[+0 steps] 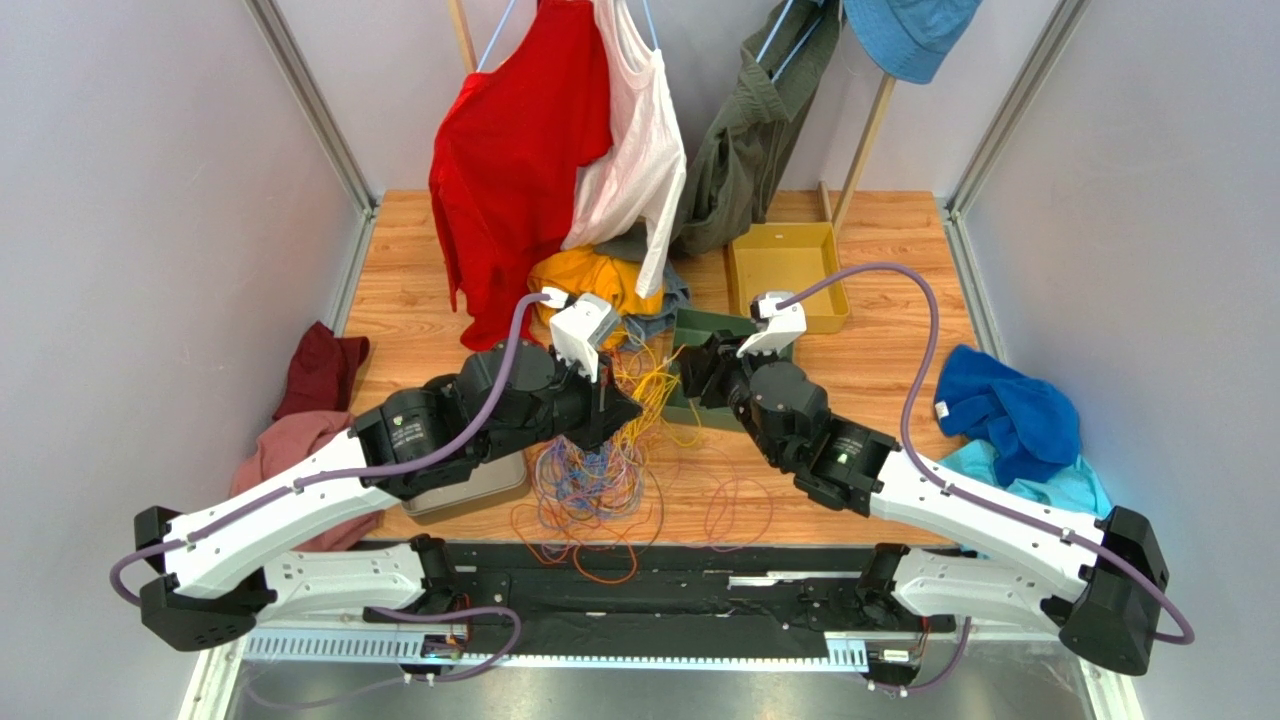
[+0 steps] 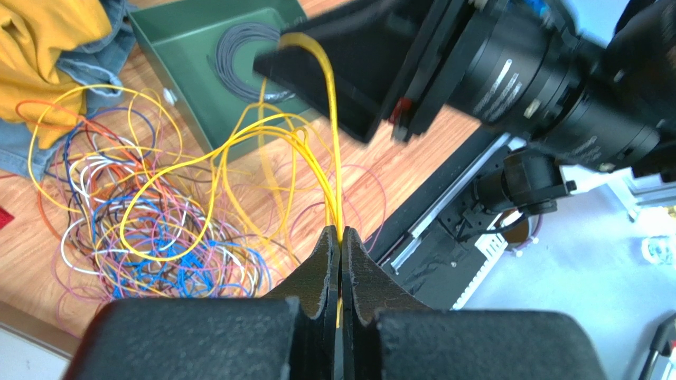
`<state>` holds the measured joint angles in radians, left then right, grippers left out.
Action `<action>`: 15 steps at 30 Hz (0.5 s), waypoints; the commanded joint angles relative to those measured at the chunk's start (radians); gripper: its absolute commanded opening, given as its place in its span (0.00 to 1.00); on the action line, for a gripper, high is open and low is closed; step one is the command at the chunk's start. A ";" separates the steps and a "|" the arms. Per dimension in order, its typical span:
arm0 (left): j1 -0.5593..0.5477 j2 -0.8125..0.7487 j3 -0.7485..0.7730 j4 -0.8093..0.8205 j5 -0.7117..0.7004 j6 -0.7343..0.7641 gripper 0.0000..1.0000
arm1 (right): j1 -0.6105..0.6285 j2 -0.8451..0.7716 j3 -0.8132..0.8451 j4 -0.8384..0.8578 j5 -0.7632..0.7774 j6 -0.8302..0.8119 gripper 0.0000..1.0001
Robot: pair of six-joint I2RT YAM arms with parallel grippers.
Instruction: Untangle the cables
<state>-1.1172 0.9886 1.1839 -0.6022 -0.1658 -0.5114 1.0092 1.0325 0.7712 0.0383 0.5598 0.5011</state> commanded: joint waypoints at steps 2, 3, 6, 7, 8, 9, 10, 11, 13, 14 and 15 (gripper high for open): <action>-0.006 -0.042 -0.030 0.012 -0.009 -0.021 0.00 | -0.020 -0.046 0.020 0.086 0.057 -0.033 0.26; -0.007 -0.048 -0.044 0.013 -0.012 -0.024 0.00 | -0.021 -0.057 0.019 0.081 0.061 -0.039 0.20; -0.007 -0.070 -0.073 0.016 -0.026 -0.036 0.00 | -0.021 -0.126 0.013 0.045 0.066 -0.039 0.00; -0.007 -0.076 -0.081 0.016 -0.034 -0.039 0.00 | -0.021 -0.143 0.011 0.032 0.066 -0.039 0.00; -0.007 -0.087 -0.089 0.015 -0.052 -0.044 0.00 | -0.021 -0.161 0.014 0.005 0.066 -0.044 0.00; -0.006 -0.091 -0.108 0.013 -0.066 -0.050 0.00 | -0.021 -0.195 0.014 -0.008 0.063 -0.048 0.00; -0.007 -0.099 -0.119 0.009 -0.083 -0.056 0.00 | -0.021 -0.216 0.019 -0.032 0.063 -0.053 0.00; -0.007 -0.113 -0.131 0.010 -0.109 -0.065 0.00 | -0.021 -0.233 0.022 -0.035 0.066 -0.059 0.00; -0.006 -0.126 -0.171 0.019 -0.130 -0.075 0.00 | -0.023 -0.287 0.033 -0.102 0.077 -0.072 0.00; -0.007 -0.139 -0.184 0.027 -0.149 -0.087 0.01 | -0.021 -0.301 0.048 -0.118 0.081 -0.075 0.00; -0.007 -0.140 -0.205 0.027 -0.158 -0.093 0.02 | -0.021 -0.328 0.056 -0.133 0.087 -0.082 0.00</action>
<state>-1.1187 0.8886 1.0321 -0.5640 -0.2481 -0.5640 0.9985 0.7818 0.7719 -0.0166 0.5682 0.4641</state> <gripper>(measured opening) 0.011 0.005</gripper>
